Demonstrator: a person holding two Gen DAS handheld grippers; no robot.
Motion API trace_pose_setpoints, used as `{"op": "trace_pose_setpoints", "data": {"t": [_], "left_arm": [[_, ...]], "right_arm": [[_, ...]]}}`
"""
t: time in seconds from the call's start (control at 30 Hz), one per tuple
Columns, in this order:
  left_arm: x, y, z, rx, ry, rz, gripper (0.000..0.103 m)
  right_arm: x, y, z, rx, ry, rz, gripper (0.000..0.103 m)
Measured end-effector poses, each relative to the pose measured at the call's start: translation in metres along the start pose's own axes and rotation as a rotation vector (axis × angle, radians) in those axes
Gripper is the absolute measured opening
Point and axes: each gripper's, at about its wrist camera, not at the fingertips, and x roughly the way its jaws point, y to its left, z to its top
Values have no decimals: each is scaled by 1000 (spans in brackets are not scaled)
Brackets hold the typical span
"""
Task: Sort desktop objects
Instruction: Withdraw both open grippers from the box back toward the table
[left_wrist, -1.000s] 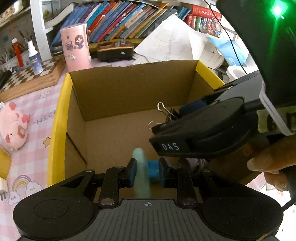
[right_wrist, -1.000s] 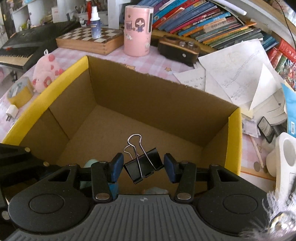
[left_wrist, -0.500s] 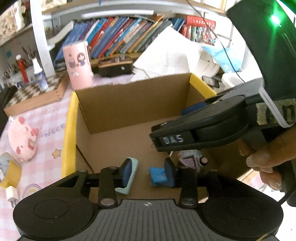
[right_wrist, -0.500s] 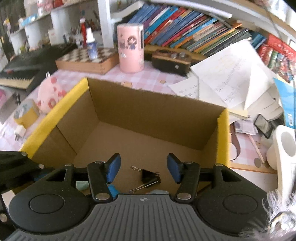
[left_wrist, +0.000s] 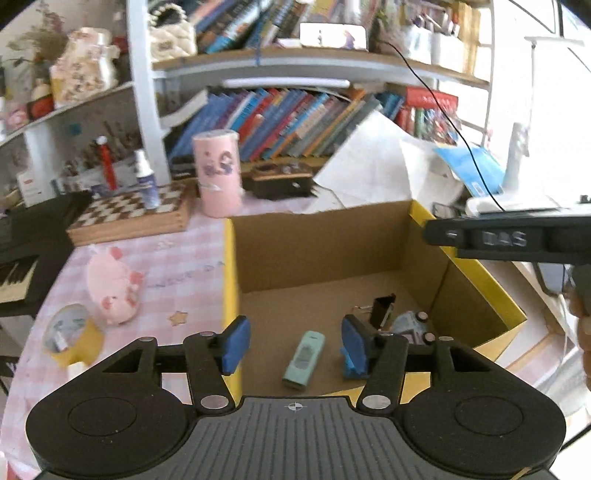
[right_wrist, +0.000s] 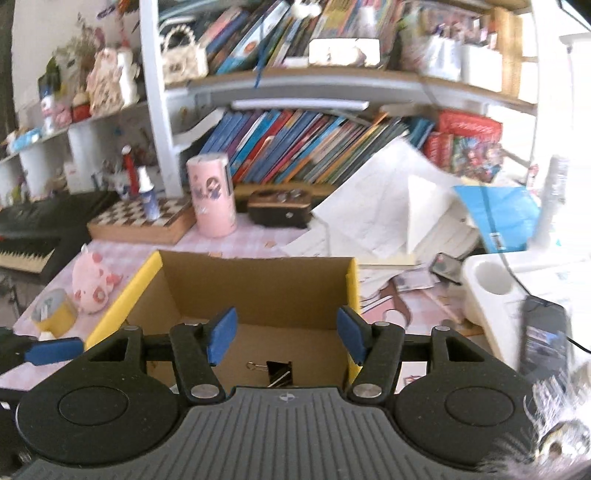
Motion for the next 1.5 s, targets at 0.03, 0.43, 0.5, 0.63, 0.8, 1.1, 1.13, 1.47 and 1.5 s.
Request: {"op": "trace_pose_setpoints", "data": {"t": [0.03,0.43,0.5,0.63,0.8,1.1,1.13,1.47,1.5], "left_arm": [[-4,3,-2,-9,-11,10,59],[-37,34,-27,-80,-44,58,66],[-42,38,-32,-85,-45,59,66],[-50,46,-43,-90,-40,56,69],[-59,56,-59,-87,-22,47,69],[-79,87,-91,-89,37,35,70],[-81,90,-94,-89,45,34,70],[-98,121,-125,-107,116,-5,71],[-100,124,-128,-109,118,-5,71]], "right_arm": [[-5,0,-2,7,-11,-13,58],[-49,12,-52,63,-37,-158,67],[-54,17,-62,79,-25,-171,68],[-60,29,-77,90,4,-184,69],[-67,45,-91,92,29,-207,70],[-84,90,-117,118,82,-210,73],[-86,95,-119,118,88,-207,73],[-99,153,-141,90,148,-149,78],[-100,158,-143,86,151,-144,78]]}}
